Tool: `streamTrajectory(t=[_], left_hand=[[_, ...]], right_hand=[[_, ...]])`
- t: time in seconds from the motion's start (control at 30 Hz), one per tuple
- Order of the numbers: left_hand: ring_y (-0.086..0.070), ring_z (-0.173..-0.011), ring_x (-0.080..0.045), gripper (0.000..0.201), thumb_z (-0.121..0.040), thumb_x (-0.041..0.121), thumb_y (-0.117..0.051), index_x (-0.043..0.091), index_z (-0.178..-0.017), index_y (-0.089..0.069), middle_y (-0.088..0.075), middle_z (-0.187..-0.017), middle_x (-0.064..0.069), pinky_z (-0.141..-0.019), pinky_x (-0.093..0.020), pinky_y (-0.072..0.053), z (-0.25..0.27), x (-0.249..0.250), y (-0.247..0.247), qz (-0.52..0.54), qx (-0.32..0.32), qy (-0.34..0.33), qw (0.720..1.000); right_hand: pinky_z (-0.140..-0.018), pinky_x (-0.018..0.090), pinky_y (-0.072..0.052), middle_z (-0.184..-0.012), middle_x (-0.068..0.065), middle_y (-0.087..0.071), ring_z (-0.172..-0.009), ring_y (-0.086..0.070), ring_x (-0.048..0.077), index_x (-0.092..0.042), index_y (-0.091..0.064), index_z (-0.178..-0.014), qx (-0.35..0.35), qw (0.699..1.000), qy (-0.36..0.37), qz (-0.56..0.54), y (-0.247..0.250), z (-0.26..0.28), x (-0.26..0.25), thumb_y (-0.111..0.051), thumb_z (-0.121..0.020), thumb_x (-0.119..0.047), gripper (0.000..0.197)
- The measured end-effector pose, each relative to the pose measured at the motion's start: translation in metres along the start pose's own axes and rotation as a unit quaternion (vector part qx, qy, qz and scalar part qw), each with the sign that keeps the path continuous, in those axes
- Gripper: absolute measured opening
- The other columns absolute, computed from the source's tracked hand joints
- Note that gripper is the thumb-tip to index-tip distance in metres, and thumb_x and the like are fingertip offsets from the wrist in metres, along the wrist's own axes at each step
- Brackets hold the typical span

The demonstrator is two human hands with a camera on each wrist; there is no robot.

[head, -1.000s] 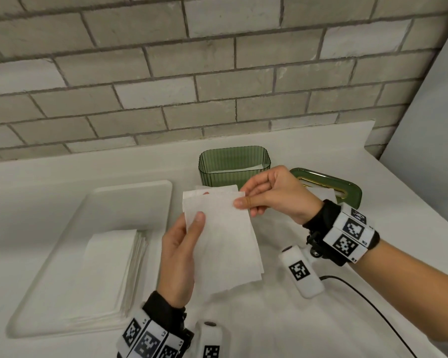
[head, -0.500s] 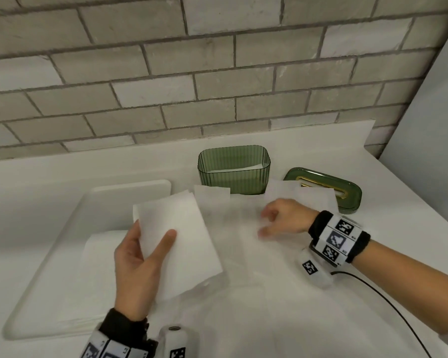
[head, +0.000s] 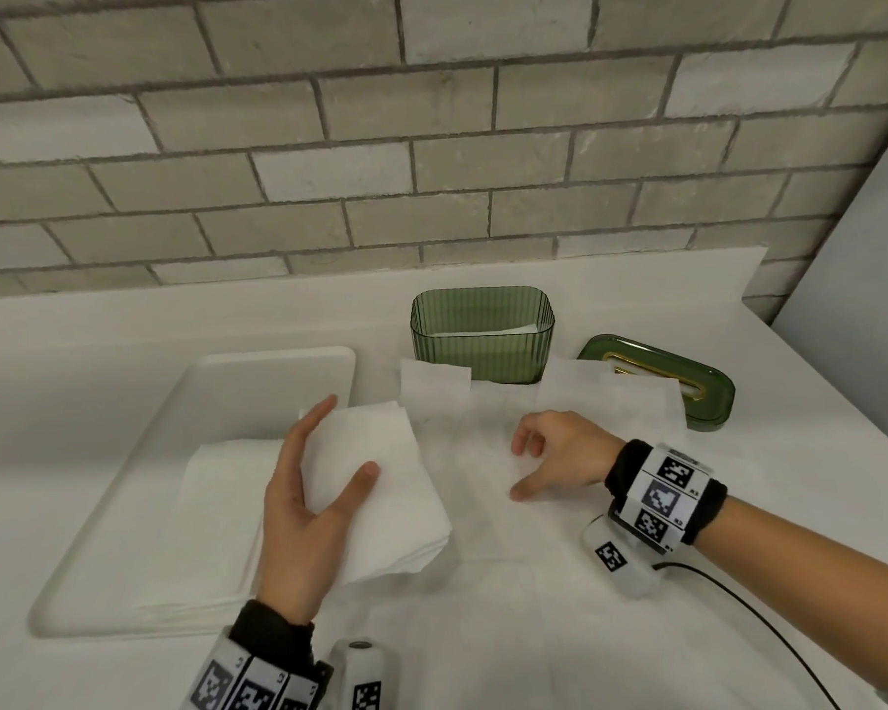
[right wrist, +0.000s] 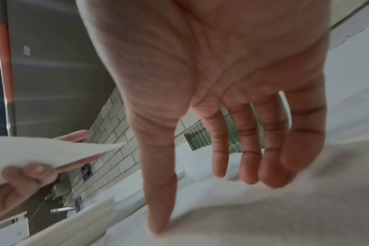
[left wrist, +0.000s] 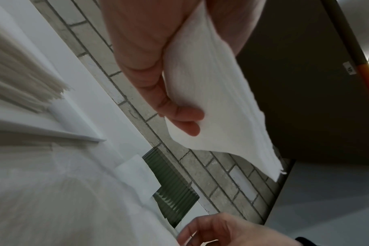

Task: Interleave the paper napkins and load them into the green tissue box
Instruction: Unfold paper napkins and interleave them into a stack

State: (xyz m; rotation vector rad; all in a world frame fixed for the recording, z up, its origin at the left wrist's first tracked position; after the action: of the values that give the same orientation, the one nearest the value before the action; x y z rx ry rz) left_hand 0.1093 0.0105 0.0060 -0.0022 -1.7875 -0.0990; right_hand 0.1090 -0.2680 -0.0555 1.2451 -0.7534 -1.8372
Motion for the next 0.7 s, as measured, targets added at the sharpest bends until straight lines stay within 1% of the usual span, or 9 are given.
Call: streamTrajectory(t=[0.07, 0.1, 0.2, 0.27, 0.37, 0.43, 0.53, 0.6, 0.7], left_hand=[[-0.061, -0.111, 0.001, 0.048, -0.082, 0.005, -0.077, 0.034, -0.12, -0.067, -0.066, -0.124, 0.015, -0.095, -0.026, -0.053, 0.0, -0.003, -0.003, -0.006, -0.002, 0.011, 1.0], [-0.062, -0.107, 0.003, 0.044, -0.082, 0.005, -0.076, 0.032, -0.116, -0.069, -0.067, -0.122, 0.013, -0.088, -0.021, -0.055, 0.001, -0.006, -0.005, -0.003, -0.006, 0.02, 1.0], [-0.064, -0.101, 0.002, 0.038, -0.083, 0.004, -0.076, 0.029, -0.112, -0.072, -0.068, -0.119, 0.009, -0.075, -0.011, -0.053, 0.001, -0.011, -0.009, 0.01, -0.01, 0.037, 0.999], [-0.064, -0.1, 0.002, 0.037, -0.083, 0.004, -0.076, 0.027, -0.111, -0.073, -0.069, -0.118, 0.008, -0.073, -0.01, -0.052, 0.002, -0.011, -0.009, 0.008, -0.01, 0.035, 0.999], [-0.065, -0.105, -0.006, 0.035, -0.084, 0.004, -0.074, 0.028, -0.11, -0.075, -0.071, -0.116, 0.007, -0.083, -0.021, -0.054, 0.003, -0.013, -0.003, 0.012, -0.007, 0.038, 0.999], [-0.065, -0.11, -0.013, 0.035, -0.086, 0.003, -0.072, 0.028, -0.111, -0.075, -0.072, -0.117, 0.006, -0.095, -0.035, -0.054, 0.004, -0.018, 0.003, 0.009, 0.001, 0.048, 0.999], [-0.063, -0.116, -0.015, 0.04, -0.089, -0.001, -0.068, 0.026, -0.118, -0.071, -0.069, -0.124, 0.002, -0.103, -0.044, -0.05, 0.003, -0.022, 0.007, 0.018, 0.011, 0.055, 0.998], [-0.062, -0.119, -0.015, 0.046, -0.089, -0.004, -0.065, 0.028, -0.123, -0.068, -0.066, -0.129, 0.003, -0.104, -0.044, -0.049, 0.003, -0.021, 0.003, 0.057, 0.008, 0.062, 0.996], [-0.059, -0.126, -0.014, 0.054, -0.09, -0.009, -0.06, 0.026, -0.131, -0.063, -0.064, -0.134, 0.006, -0.105, -0.04, -0.048, 0.002, -0.014, -0.014, 0.138, -0.026, 0.062, 0.988]], right_hand=[[-0.073, 0.023, -0.042, -0.101, -0.005, -0.054, -0.09, -0.054, 0.014, -0.023, -0.053, -0.116, -0.012, 1.0, 0.0, 0.021, -0.008, -0.002, -0.002, -0.087, -0.061, -0.042, 0.068], [-0.075, 0.024, -0.044, -0.103, -0.005, -0.055, -0.092, -0.055, 0.014, -0.022, -0.052, -0.117, -0.018, 0.999, -0.002, 0.029, -0.012, -0.003, -0.004, -0.088, -0.059, -0.042, 0.071], [-0.078, 0.031, -0.055, -0.1, -0.002, -0.067, -0.09, -0.063, 0.016, -0.016, -0.065, -0.103, -0.03, 0.999, -0.011, 0.019, -0.018, -0.008, -0.006, -0.089, -0.057, -0.038, 0.057], [-0.072, 0.03, -0.055, -0.09, -0.001, -0.07, -0.081, -0.065, 0.016, -0.014, -0.072, -0.091, -0.032, 0.999, -0.004, 0.002, -0.017, -0.008, -0.007, -0.089, -0.057, -0.033, 0.043], [-0.057, 0.019, -0.043, -0.073, -0.007, -0.061, -0.066, -0.055, 0.008, -0.018, -0.069, -0.077, 0.008, 0.999, 0.031, -0.019, -0.001, -0.007, -0.015, -0.088, -0.06, -0.028, 0.027], [-0.058, 0.016, -0.04, -0.069, -0.01, -0.06, -0.064, -0.054, 0.005, -0.021, -0.068, -0.075, 0.039, 0.997, 0.057, -0.045, 0.019, -0.003, -0.026, -0.087, -0.065, -0.025, 0.022], [-0.061, 0.015, -0.044, -0.073, -0.006, -0.068, -0.061, -0.059, 0.001, -0.017, -0.07, -0.079, 0.088, 0.981, 0.093, -0.147, 0.058, 0.012, -0.044, -0.088, -0.067, -0.025, 0.023], [-0.067, 0.021, -0.053, -0.085, 0.005, -0.076, -0.069, -0.068, 0.008, -0.007, -0.072, -0.093, 0.088, 0.934, 0.137, -0.316, 0.082, 0.031, -0.064, -0.085, -0.068, -0.021, 0.031], [-0.075, 0.028, -0.059, -0.1, 0.013, -0.074, -0.082, -0.072, 0.02, 0.001, -0.067, -0.112, 0.023, 0.799, 0.168, -0.577, 0.09, 0.054, -0.091, -0.072, -0.073, -0.018, 0.044]])
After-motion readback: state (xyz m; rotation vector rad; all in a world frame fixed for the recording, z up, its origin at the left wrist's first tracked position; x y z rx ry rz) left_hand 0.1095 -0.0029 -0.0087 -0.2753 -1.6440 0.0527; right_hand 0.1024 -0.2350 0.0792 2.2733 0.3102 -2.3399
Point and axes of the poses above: each hand's wrist, its own z-axis away from the middle knuckle, its own y-axis out of the back of the hand, x = y × z, the point moved 9 cm from there along -z, towards the middle knuckle
